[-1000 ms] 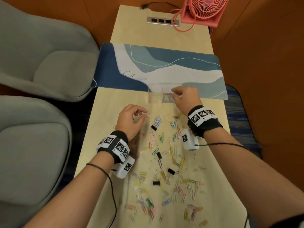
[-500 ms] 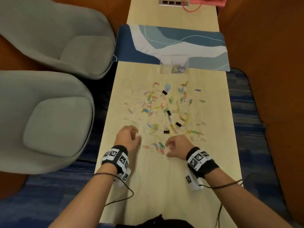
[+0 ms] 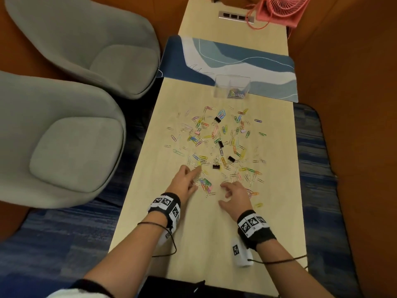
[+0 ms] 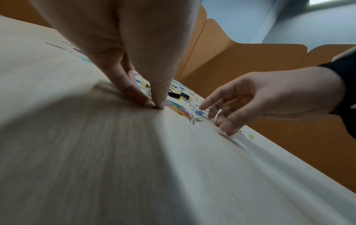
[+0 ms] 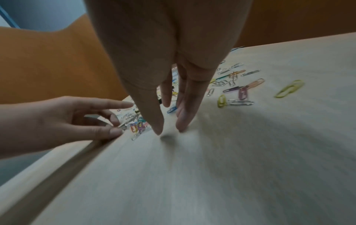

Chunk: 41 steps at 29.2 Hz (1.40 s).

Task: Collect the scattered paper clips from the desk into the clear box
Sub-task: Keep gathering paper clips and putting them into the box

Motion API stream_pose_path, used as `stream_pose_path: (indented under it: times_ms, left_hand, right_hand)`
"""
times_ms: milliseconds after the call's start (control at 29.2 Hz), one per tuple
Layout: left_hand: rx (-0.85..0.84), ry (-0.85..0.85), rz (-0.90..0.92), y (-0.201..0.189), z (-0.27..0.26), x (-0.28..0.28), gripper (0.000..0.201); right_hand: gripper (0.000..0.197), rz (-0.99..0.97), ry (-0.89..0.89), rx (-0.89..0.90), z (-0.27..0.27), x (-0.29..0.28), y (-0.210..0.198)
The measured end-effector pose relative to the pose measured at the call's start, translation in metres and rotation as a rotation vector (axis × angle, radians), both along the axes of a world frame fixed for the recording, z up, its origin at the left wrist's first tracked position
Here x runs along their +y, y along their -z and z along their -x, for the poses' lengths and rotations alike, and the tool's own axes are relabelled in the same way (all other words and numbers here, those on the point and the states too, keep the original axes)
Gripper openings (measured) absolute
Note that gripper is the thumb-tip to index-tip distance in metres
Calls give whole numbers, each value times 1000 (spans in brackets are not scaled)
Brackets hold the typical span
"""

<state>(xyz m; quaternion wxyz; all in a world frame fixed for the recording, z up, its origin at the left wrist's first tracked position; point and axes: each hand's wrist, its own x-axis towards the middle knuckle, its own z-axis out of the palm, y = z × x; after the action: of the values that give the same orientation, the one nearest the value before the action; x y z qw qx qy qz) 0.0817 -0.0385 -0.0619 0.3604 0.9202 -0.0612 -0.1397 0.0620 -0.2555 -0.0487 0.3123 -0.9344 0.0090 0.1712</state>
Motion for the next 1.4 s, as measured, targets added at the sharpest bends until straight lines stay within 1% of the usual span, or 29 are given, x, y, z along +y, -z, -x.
stream_pose_path:
  times_ms: [68, 137, 171, 274, 376, 479, 513, 616, 684, 855, 924, 1060, 1129, 1197, 1266, 1334, 1402]
  left_hand:
    - [-47, 47, -42, -1, -4, -5, 49]
    - [-48, 56, -72, -2, -6, -9, 31]
    - [-72, 60, -80, 0, -8, -9, 25]
    - [-118, 75, -130, 5, -9, -10, 17]
    - [-126, 60, -141, 3, -8, -8, 9]
    - [-101, 52, -159, 2, -9, -7, 9]
    - [-96, 51, -162, 2, -9, -6, 10]
    - [-80, 33, -164, 1, -12, -3, 12]
    - [-78, 24, -167, 0, -13, -2, 13]
    - [-65, -31, -120, -4, -12, 0, 9]
    - [-59, -42, -105, -5, -12, 0, 18]
    - [-64, -10, -169, -4, -16, -1, 14]
    - [-61, -9, -185, -3, -19, -2, 15]
    - [-54, -12, -203, -3, -22, -3, 15]
    - [-52, -20, -224, -4, -25, -4, 16]
    - [-48, -8, -244, -6, -28, -6, 16]
    - [-25, 20, -244, -6, -33, -5, 16]
  right_hand:
    - [60, 19, 18, 29, 5, -2, 3]
    - [66, 6, 22, 41, 6, 2, 4]
    - [68, -1, 14, 47, 5, 5, 3]
    - [75, 37, -52, 56, -2, 18, 3]
    - [77, 141, -147, 15, -9, 33, 2]
    - [67, 260, -223, -22, -14, 47, -3]
    - [59, 280, -237, -31, -16, 51, -5]
    - [28, 343, -285, -52, -19, 57, -9]
    - [18, 391, -321, -47, -23, 58, -12]
    - [28, 528, -472, -15, -38, 65, -25]
    - [27, 586, -548, 1, -45, 70, -29]
    - [20, 649, -653, 52, -56, 78, -38]
    - [19, 654, -638, 70, -61, 76, -41]
    - [19, 612, -558, 92, -66, 69, -39]
    - [17, 538, -437, 121, -69, 58, -35]
    - [17, 433, -296, 109, -72, 45, -29]
    - [15, 271, -130, 100, -74, 30, -25]
